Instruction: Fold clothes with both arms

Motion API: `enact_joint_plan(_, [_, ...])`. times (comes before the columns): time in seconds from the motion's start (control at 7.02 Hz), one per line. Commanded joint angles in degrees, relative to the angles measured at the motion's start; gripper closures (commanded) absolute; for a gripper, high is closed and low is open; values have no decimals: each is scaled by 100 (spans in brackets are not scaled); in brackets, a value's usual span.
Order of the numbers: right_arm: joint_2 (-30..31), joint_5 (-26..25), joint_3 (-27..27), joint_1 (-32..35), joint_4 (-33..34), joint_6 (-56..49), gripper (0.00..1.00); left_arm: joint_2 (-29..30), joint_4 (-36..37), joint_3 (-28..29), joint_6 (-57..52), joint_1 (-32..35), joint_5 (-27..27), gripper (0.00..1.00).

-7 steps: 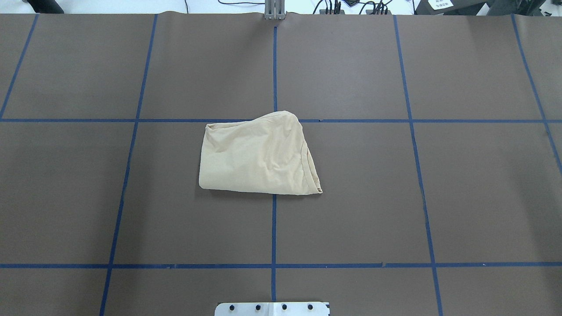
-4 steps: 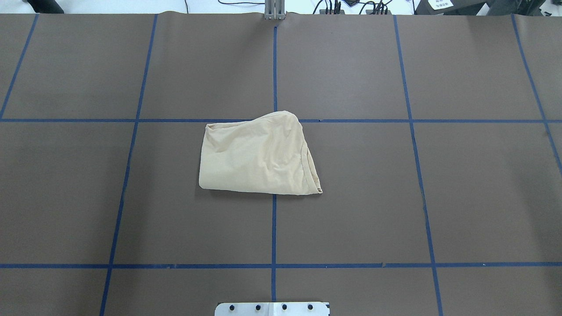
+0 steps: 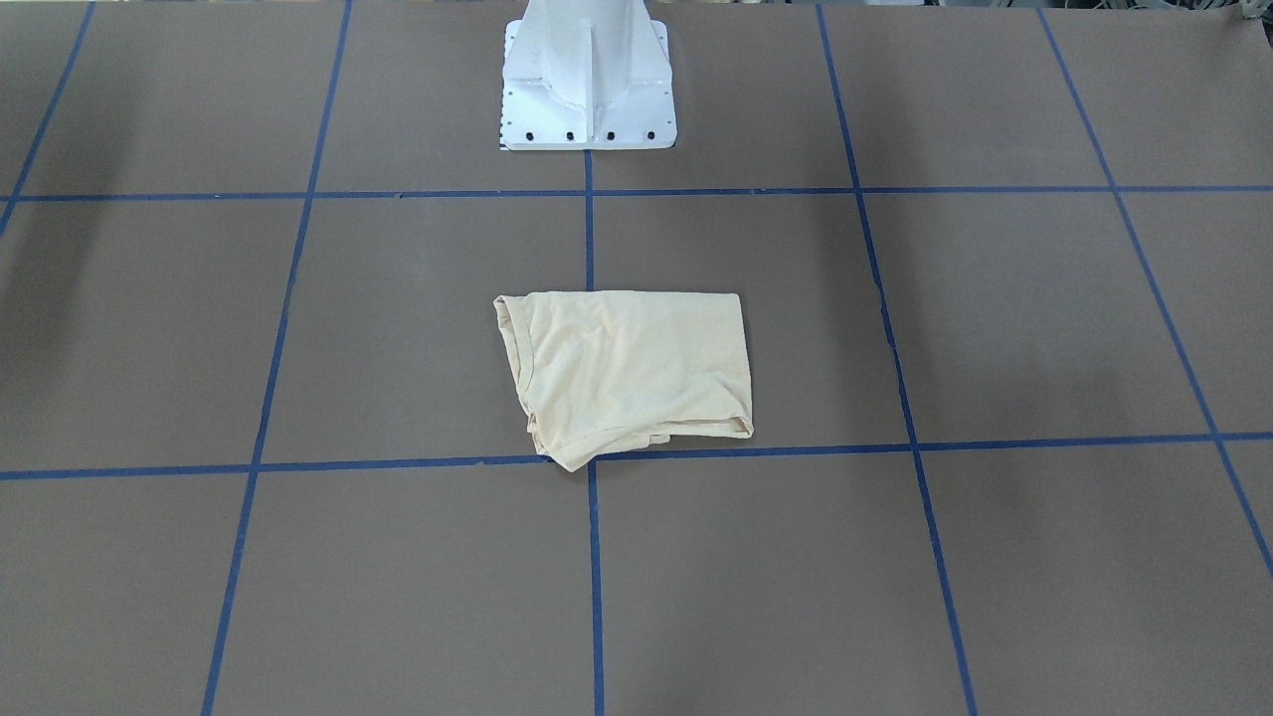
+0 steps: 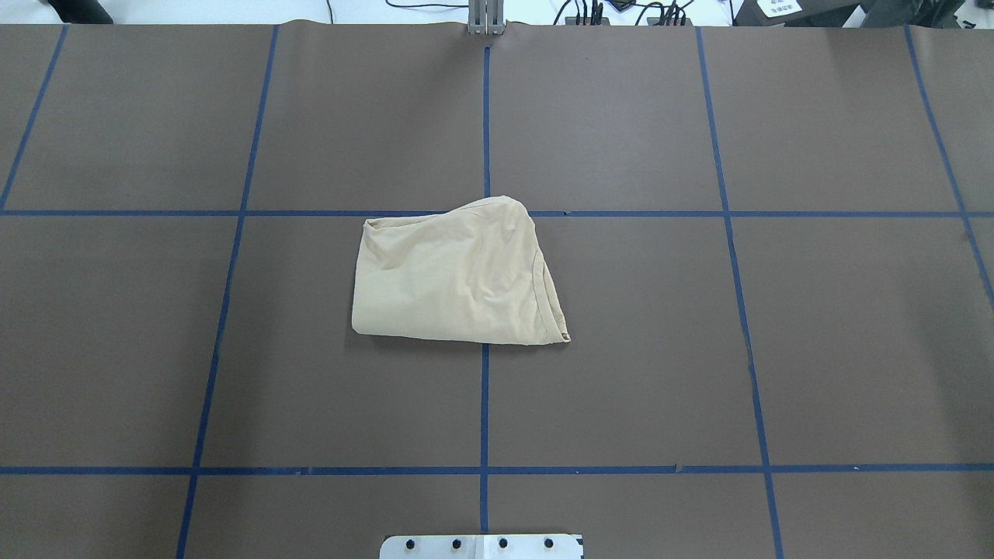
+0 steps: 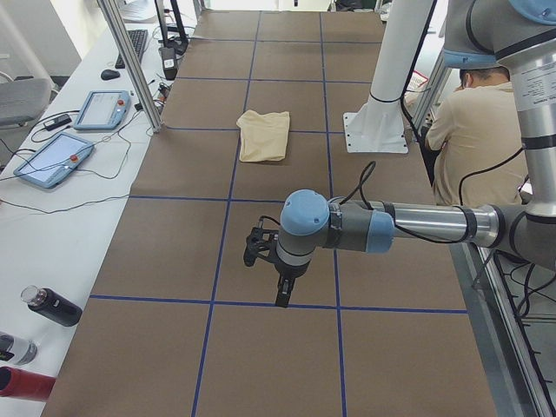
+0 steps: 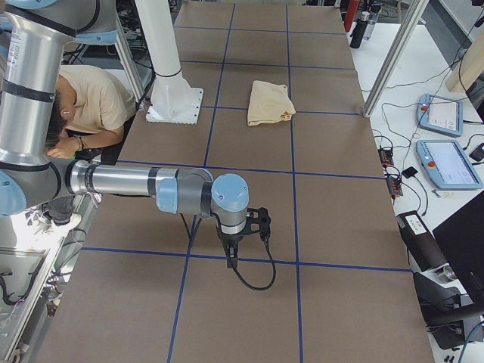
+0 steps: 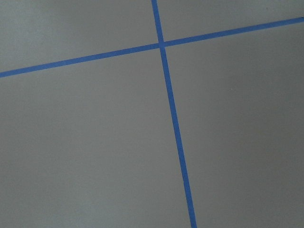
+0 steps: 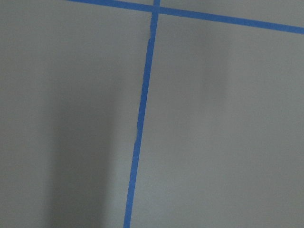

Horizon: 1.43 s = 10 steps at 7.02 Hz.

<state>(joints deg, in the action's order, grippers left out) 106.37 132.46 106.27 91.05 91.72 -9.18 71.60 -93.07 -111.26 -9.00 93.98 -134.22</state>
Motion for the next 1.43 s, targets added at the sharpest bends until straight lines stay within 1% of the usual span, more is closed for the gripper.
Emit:
enact_joint_plan(0.0, [-11,-10,34,0,-14,-22,0,3,-9,-27,13,6,-7,0])
enact_joint_plan(1.28, [-11,-116,87,106,-14,13,0,-49,17,35,13,6,-7,0])
